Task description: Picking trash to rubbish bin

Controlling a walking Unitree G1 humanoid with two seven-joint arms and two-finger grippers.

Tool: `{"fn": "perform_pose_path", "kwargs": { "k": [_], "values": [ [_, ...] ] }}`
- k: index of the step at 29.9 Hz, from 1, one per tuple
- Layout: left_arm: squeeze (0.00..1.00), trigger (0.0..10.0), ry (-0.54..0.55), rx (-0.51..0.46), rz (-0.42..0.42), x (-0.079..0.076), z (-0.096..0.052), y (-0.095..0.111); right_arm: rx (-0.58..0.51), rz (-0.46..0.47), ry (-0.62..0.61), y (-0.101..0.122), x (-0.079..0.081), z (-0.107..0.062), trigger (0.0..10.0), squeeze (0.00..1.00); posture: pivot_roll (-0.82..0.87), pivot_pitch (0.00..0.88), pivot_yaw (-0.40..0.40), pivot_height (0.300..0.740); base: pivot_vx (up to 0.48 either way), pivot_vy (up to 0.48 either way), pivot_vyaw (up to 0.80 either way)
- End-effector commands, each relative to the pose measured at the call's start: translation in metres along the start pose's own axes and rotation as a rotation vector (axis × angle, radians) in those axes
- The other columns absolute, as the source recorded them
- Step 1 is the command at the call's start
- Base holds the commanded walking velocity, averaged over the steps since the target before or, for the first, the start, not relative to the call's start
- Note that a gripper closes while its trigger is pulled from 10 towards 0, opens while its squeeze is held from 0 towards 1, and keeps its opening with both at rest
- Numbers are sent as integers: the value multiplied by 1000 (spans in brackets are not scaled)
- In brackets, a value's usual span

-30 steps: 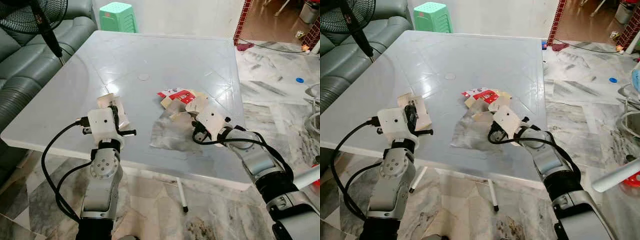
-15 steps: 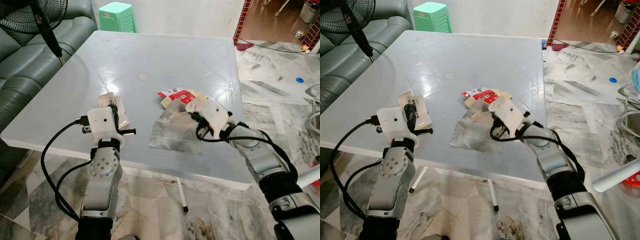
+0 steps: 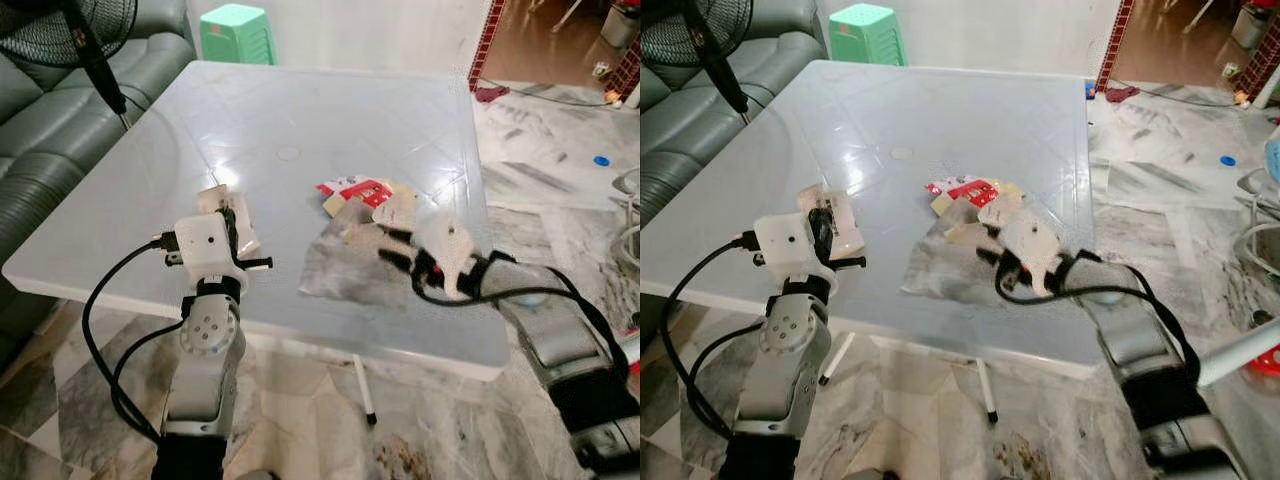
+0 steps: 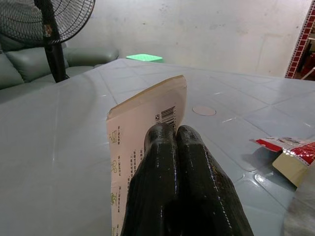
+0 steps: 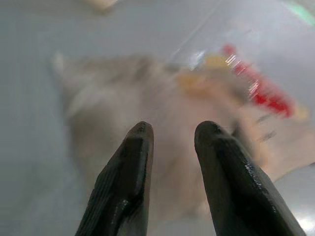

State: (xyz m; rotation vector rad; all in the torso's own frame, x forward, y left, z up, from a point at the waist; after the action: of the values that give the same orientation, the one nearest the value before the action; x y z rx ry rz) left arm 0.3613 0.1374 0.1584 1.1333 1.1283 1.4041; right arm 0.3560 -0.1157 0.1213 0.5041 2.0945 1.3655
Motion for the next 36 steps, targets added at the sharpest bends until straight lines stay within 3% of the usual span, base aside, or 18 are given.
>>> {"fn": "perform_pose_path", "kwargs": {
  "k": [1,13,20,27,28,29,30,31,32,36],
  "values": [
    [0,10000,-14,11,-3,-3,0,-3,-1,-14,20,4,3,-2,10000,1000,-67,85,-9,740,0,0,0],
    [0,10000,-82,45,-13,-8,-8,-12,9,-11,-42,2,-5,-2,10000,1000,-58,84,-6,740,0,0,0],
    [0,10000,-93,38,-23,-13,-8,-9,-52,-25,-88,16,-10,1,10000,1000,-59,86,-6,740,0,0,0],
    [0,10000,-98,37,-27,-15,-8,-9,12,62,-82,-4,-8,4,10000,1000,-58,87,-7,740,0,0,0],
    [0,10000,-99,37,-28,-15,-8,-9,24,78,-84,-9,-7,6,10000,831,-57,86,-9,740,0,0,0],
    [0,10000,-99,36,-29,-15,-7,-8,49,113,-77,-16,-4,8,10000,314,-57,86,-9,740,0,0,0],
    [0,10000,-99,36,-29,-15,-7,-8,56,120,-73,-19,-3,9,10000,314,-56,87,-10,740,0,0,0],
    [0,10000,-99,35,-29,-15,-7,-8,61,116,-69,-21,-1,10,10000,82,-56,87,-10,740,0,0,0],
    [0,10000,-98,35,-30,-15,-7,-8,63,125,-74,-23,-1,12,10000,0,-53,87,-11,740,0,0,0],
    [0,10000,-95,34,-30,-14,-7,-8,71,154,-80,-29,1,15,10000,0,-52,87,-12,740,0,0,0]
  ]
}}
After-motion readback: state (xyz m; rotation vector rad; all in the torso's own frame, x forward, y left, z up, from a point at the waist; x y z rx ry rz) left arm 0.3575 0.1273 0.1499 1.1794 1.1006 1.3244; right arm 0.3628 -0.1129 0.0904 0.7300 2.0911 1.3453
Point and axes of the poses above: a point about 5 cm out from each wrist's last joint towards the gripper, its own z axis pointing out of the wrist towards the gripper, its own y axis along the axis of the wrist's last joint, x = y × z, the point moved 6 cm from there along z, pointing out of the wrist towards the gripper, and after that the axes turned 9 degrees about z, right-handed, at the moved point
